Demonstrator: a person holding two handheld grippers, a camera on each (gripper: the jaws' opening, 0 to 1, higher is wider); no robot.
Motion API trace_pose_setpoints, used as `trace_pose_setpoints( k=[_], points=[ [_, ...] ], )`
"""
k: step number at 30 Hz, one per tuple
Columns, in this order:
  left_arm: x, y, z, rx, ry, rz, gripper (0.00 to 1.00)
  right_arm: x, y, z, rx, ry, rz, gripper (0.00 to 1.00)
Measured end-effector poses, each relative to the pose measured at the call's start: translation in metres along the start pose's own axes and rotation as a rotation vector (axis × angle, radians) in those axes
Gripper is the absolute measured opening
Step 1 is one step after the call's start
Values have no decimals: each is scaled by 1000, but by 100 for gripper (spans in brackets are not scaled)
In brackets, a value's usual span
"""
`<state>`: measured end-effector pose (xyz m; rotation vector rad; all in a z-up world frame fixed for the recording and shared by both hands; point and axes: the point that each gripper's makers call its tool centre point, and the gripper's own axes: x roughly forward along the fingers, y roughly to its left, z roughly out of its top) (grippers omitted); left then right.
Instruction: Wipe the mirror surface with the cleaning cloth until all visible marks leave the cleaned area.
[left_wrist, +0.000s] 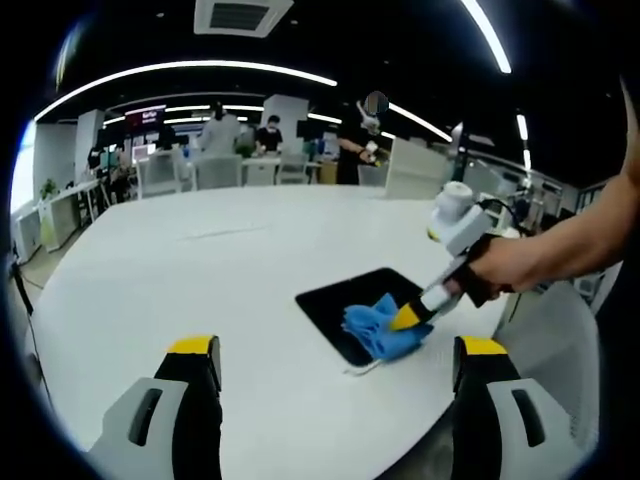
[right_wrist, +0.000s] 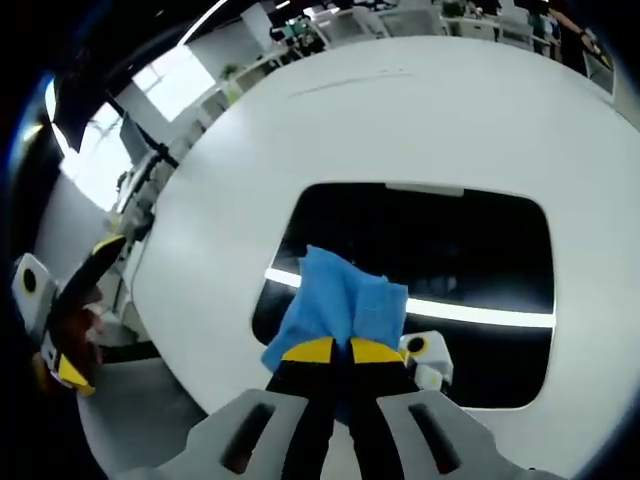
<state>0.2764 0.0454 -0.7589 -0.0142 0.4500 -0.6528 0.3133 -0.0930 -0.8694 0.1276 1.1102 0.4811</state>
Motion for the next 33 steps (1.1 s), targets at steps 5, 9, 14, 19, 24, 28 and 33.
trace_pose_setpoints(
  k=[5,9,14,19,24,28,33],
  points=[
    [0,0,0,2,1,-1,96,6,12,2,-13,3,11,0],
    [0,0,0,3,-1,-1,96,10,20,4,-25,7,18,0],
    [-1,0,1,2,-4,1,96,15,33,5,-37,16,33,0],
    [-1,0,1,3,-5,1,96,22,47,6,-48,28,49,0],
    [-1,0,2,1,-6,3,96,26,55,9,-60,36,58,0],
    [-2,-1,2,0,-7,3,96,27,53,9,-57,39,66,0],
    [-2,-1,3,-2,-7,5,96,26,53,9,-48,42,68,0]
  ],
)
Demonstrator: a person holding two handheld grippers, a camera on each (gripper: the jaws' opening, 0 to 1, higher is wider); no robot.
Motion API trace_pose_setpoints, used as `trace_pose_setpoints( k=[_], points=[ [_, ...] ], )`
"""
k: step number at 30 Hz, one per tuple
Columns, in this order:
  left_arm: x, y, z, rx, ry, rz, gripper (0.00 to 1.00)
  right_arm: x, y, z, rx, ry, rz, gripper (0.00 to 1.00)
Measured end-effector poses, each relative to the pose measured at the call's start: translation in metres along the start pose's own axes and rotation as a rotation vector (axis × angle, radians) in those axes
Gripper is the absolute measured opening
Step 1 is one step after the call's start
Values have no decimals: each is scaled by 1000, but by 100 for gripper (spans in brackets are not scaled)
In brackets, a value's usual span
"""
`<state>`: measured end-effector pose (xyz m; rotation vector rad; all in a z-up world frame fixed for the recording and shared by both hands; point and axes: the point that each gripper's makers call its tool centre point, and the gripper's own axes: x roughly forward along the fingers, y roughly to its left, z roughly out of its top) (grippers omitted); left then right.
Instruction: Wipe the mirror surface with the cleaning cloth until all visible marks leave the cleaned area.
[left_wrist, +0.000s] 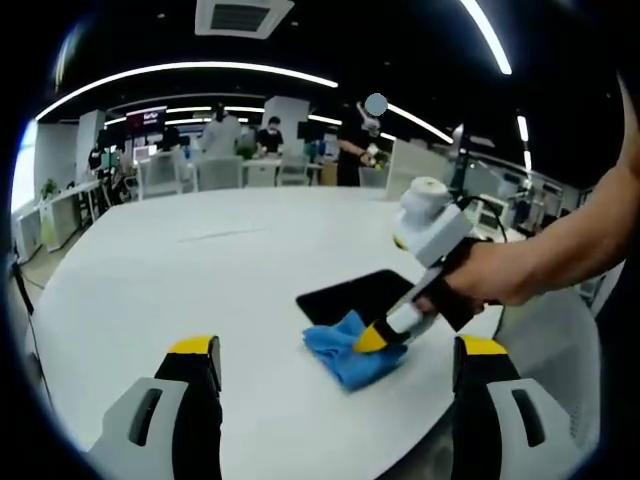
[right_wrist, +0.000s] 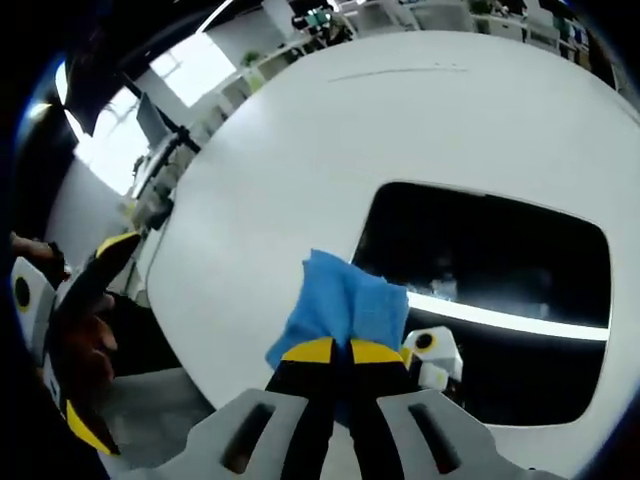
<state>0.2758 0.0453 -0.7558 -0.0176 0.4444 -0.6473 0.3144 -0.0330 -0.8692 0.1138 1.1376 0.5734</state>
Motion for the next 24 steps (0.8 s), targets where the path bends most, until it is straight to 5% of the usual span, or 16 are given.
trace_pose_setpoints(
  k=[24],
  points=[
    [1,0,-1,-9,2,-3,96,9,-15,34,-56,-4,-22,0]
  ],
)
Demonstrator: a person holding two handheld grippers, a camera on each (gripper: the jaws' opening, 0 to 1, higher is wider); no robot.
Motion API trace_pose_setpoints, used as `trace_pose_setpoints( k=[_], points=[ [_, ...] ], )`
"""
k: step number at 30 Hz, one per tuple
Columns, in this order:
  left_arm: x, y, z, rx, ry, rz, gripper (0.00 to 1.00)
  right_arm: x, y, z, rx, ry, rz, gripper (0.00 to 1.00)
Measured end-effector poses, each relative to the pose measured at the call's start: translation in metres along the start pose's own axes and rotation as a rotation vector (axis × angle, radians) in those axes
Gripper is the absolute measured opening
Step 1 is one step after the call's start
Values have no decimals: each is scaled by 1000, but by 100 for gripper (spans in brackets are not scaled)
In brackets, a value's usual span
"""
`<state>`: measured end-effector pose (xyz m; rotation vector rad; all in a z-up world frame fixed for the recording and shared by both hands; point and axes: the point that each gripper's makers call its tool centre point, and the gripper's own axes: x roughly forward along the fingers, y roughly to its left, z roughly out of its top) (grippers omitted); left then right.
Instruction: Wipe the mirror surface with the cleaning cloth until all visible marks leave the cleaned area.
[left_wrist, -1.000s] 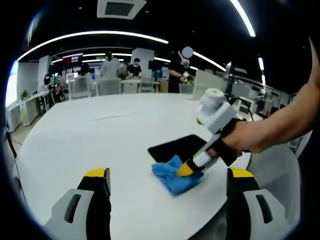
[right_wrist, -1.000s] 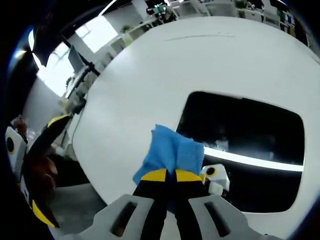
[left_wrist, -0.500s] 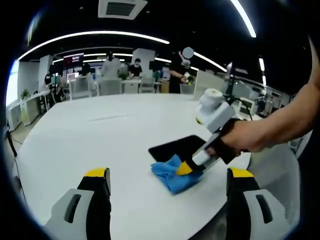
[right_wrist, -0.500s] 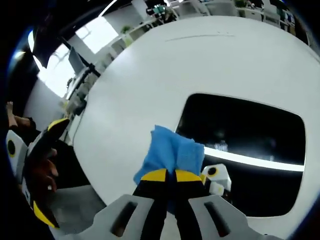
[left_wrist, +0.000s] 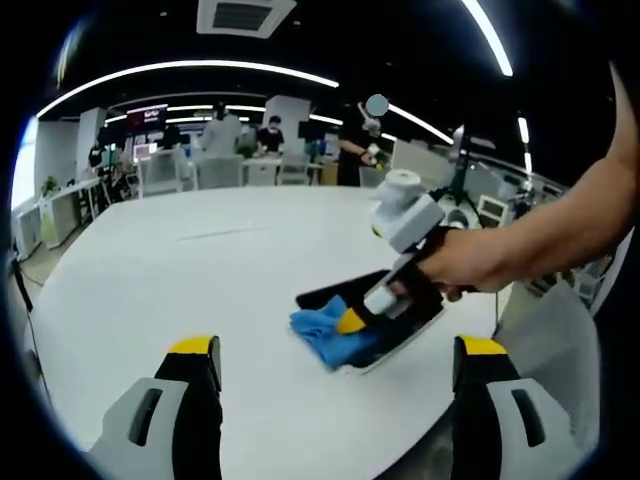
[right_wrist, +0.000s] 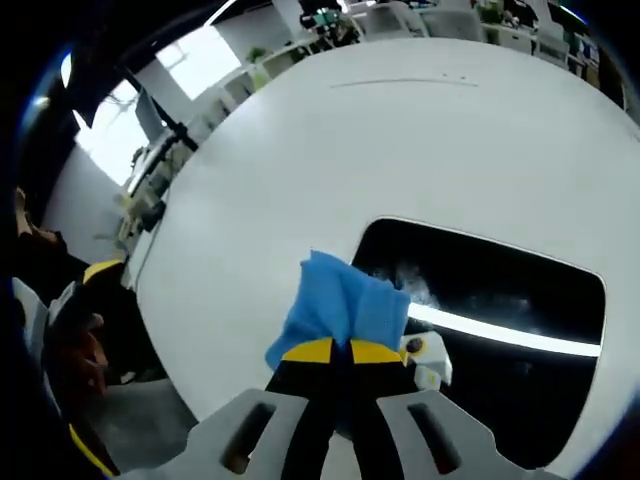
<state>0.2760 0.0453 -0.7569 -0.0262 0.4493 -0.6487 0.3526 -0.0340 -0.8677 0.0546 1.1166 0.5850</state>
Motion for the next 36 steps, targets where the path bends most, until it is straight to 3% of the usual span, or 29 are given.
trace_pose_setpoints(
  k=[14,36],
  points=[
    [0,4,1,-19,-6,6,96,9,-14,29,-11,-15,-14,0],
    [-1,4,2,-19,-7,14,96,17,-27,58,-66,-12,-51,0]
  ],
)
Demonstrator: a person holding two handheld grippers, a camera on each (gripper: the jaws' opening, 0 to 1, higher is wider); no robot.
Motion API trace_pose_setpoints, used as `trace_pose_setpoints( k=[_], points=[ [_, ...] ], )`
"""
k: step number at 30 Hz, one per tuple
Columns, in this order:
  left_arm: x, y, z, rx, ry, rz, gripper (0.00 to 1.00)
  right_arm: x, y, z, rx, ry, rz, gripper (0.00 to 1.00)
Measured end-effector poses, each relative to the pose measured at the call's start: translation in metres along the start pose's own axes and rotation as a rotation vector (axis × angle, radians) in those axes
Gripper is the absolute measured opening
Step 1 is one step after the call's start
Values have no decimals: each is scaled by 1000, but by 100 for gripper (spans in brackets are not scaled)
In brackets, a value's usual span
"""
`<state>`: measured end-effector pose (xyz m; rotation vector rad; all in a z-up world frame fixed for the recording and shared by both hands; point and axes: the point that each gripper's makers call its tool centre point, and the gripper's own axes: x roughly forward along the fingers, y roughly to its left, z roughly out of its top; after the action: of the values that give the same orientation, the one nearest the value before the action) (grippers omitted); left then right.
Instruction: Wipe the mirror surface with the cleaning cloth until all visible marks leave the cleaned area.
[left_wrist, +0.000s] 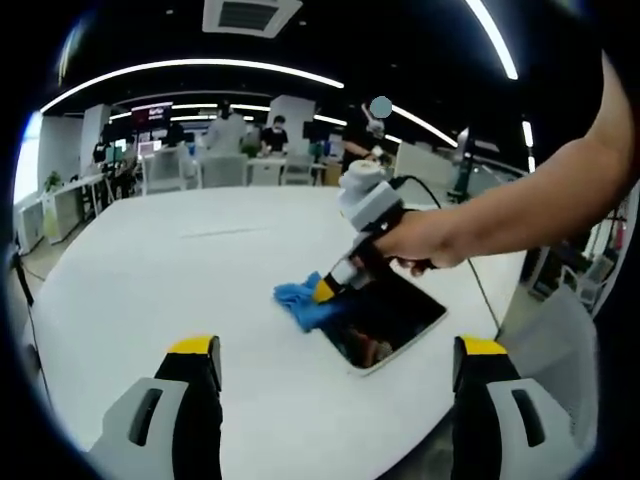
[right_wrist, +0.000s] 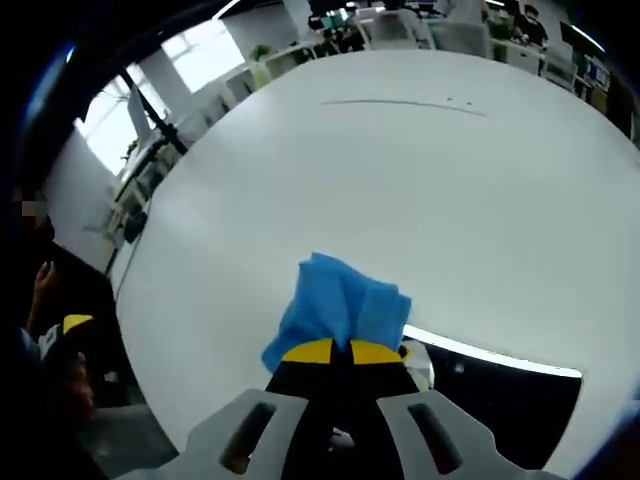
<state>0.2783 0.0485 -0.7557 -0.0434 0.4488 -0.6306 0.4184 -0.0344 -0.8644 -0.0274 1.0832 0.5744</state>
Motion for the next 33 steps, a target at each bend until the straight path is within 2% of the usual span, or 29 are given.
trace_pose_setpoints(
  k=[20,33],
  points=[
    [1,2,-2,-1,3,1,96,-3,-2,-3,-17,4,9,0],
    [1,-1,0,3,2,-1,96,-3,-29,-5,-9,6,-16,0]
  ],
)
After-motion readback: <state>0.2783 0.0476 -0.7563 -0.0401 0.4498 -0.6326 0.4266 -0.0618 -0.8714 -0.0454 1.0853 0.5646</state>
